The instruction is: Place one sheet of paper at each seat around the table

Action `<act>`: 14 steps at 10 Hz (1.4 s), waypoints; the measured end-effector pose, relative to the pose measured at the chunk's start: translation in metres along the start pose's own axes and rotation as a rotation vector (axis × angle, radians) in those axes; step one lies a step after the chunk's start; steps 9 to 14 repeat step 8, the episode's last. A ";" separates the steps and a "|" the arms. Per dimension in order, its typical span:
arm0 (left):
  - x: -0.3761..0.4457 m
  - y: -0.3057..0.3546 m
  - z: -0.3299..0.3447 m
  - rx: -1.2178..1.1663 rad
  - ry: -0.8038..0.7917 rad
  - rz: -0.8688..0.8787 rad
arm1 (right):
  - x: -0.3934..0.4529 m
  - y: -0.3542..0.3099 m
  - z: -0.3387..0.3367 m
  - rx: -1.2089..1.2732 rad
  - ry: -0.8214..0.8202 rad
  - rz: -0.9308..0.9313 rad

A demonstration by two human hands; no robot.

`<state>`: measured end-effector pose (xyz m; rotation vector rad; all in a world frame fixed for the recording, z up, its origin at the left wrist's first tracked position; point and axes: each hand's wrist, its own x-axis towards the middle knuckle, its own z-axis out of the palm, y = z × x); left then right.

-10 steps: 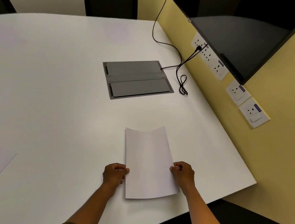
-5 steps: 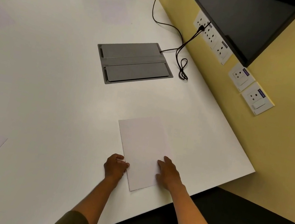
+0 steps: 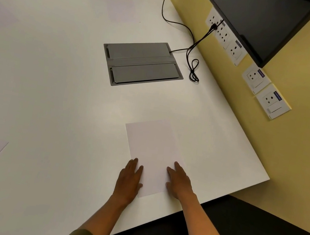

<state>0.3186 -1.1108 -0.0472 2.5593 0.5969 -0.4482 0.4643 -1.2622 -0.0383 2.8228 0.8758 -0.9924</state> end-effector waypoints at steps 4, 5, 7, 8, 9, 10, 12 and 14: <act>0.009 0.009 0.006 0.016 0.012 0.019 | -0.008 0.003 -0.016 0.154 0.063 0.063; 0.009 0.011 0.008 0.011 0.017 0.025 | -0.011 0.004 -0.019 0.172 0.085 0.075; 0.008 0.010 0.000 0.006 0.039 0.006 | -0.018 -0.001 -0.019 0.132 0.094 0.072; 0.006 0.006 -0.007 0.021 0.056 0.014 | -0.021 -0.004 -0.017 0.107 0.088 0.062; 0.006 0.006 -0.007 0.021 0.056 0.014 | -0.021 -0.004 -0.017 0.107 0.088 0.062; 0.006 0.006 -0.007 0.021 0.056 0.014 | -0.021 -0.004 -0.017 0.107 0.088 0.062; 0.006 0.006 -0.007 0.021 0.056 0.014 | -0.021 -0.004 -0.017 0.107 0.088 0.062; 0.006 0.006 -0.007 0.021 0.056 0.014 | -0.021 -0.004 -0.017 0.107 0.088 0.062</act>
